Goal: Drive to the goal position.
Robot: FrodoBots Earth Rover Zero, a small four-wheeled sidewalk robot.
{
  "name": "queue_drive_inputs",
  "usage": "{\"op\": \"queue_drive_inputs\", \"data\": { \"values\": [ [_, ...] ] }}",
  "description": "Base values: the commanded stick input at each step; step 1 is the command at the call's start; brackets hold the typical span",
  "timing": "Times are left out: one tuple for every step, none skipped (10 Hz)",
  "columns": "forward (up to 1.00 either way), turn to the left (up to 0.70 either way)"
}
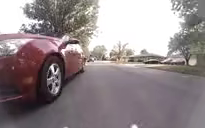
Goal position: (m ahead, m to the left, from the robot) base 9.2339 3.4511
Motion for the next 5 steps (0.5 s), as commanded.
{"op": "queue_drive_inputs", "data": {
  "values": [
    [1.0,0.0],
    [1.0,0.0],
    [1.0,0.0],
    [1.0,0.0],
    [1.0,0.0]
  ]
}}
